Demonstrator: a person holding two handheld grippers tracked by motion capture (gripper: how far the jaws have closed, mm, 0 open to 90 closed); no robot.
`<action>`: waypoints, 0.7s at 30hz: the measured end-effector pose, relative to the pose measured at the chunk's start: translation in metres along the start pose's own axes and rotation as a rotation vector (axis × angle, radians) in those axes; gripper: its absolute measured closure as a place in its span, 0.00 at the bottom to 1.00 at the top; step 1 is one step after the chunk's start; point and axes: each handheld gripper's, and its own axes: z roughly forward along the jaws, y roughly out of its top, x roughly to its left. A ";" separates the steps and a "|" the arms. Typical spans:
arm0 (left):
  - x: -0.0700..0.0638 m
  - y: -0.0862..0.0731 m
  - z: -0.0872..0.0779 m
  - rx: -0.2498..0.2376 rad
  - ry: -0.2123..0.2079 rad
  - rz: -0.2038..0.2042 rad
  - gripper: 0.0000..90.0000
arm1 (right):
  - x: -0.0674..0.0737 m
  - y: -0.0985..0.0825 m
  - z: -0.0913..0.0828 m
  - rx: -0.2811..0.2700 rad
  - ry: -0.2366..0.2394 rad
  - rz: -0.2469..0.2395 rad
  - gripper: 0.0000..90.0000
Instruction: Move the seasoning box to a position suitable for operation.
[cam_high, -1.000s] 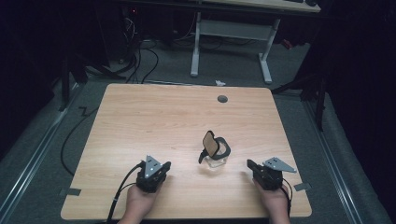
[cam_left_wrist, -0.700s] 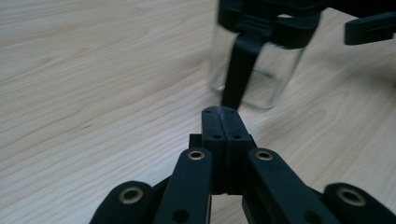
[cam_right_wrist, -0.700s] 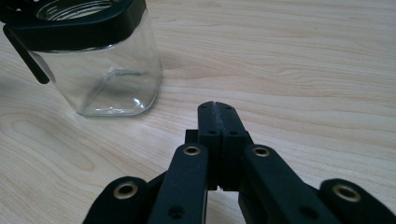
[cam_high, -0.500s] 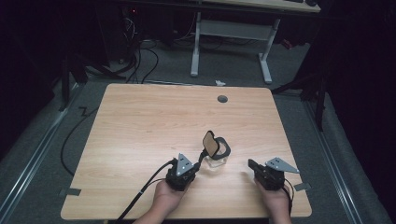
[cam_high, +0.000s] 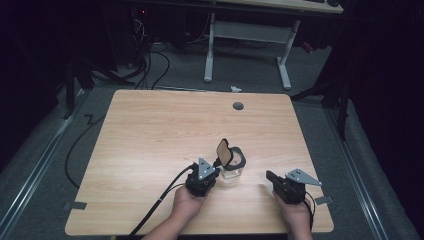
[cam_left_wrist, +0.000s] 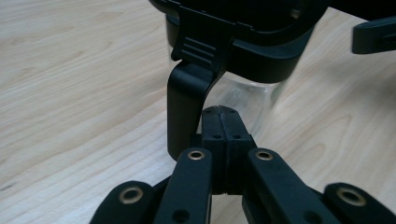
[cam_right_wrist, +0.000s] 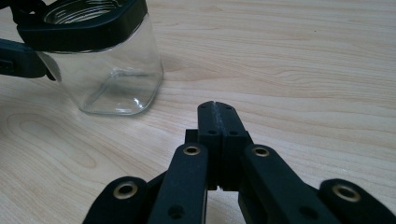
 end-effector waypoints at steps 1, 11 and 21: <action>0.006 0.004 0.002 -0.008 0.015 -0.003 1.00 | 0.000 0.000 -0.001 0.001 0.000 0.008 1.00; 0.030 0.021 0.018 -0.030 0.076 -0.011 1.00 | 0.002 0.000 0.002 0.005 0.008 0.008 1.00; 0.044 0.034 0.040 -0.035 0.108 -0.028 1.00 | 0.004 -0.001 0.003 0.008 0.009 0.016 1.00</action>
